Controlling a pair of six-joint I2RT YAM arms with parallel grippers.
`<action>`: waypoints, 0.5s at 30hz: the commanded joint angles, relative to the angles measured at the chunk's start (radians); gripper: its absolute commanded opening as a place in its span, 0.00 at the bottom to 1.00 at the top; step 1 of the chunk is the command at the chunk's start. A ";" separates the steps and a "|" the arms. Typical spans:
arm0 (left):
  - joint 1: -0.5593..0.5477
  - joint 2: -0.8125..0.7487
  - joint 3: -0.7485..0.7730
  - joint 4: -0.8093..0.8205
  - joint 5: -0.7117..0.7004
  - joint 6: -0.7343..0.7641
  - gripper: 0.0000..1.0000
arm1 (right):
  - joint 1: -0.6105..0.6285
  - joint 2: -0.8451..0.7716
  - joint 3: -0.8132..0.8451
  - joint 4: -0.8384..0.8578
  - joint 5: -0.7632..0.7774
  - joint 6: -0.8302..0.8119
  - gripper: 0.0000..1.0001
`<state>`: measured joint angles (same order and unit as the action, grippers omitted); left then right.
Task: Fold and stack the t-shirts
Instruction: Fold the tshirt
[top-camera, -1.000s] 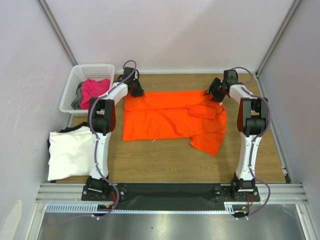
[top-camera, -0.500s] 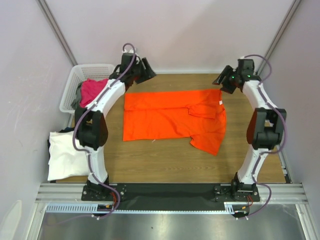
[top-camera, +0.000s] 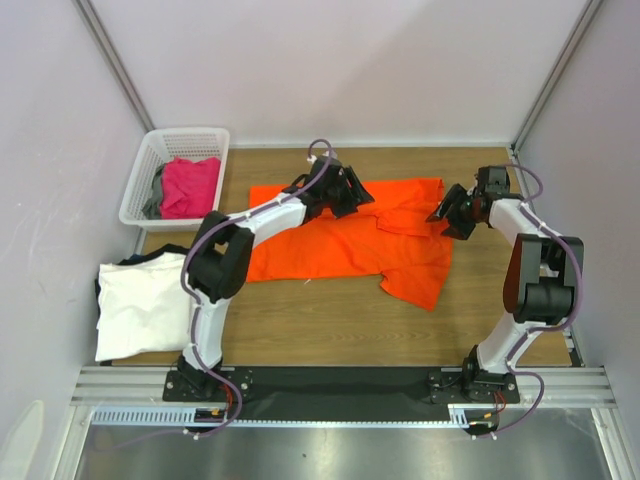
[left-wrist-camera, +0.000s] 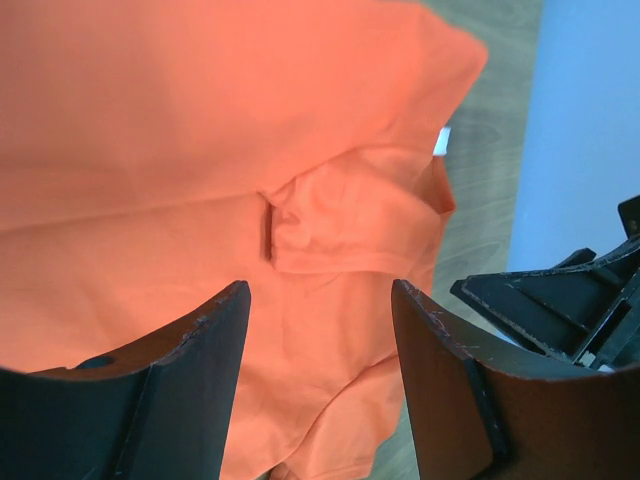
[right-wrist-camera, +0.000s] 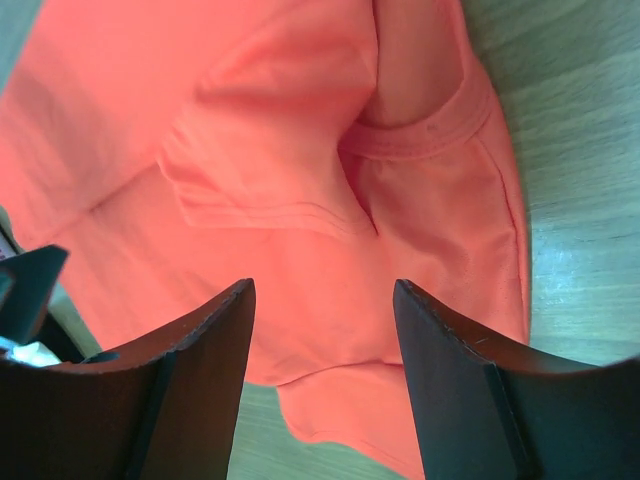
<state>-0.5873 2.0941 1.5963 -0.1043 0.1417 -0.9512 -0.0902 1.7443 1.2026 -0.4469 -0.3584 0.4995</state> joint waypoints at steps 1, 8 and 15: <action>-0.034 0.006 0.042 0.077 -0.028 -0.061 0.64 | 0.000 -0.026 -0.029 0.077 -0.040 -0.016 0.63; -0.065 0.064 -0.018 0.156 -0.018 -0.089 0.62 | 0.000 0.006 -0.090 0.168 -0.060 0.008 0.62; -0.078 0.138 0.034 0.124 -0.016 -0.055 0.61 | -0.002 0.044 -0.083 0.194 -0.051 0.010 0.60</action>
<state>-0.6548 2.1986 1.5932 0.0170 0.1318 -1.0122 -0.0902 1.7714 1.1130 -0.3088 -0.4015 0.5026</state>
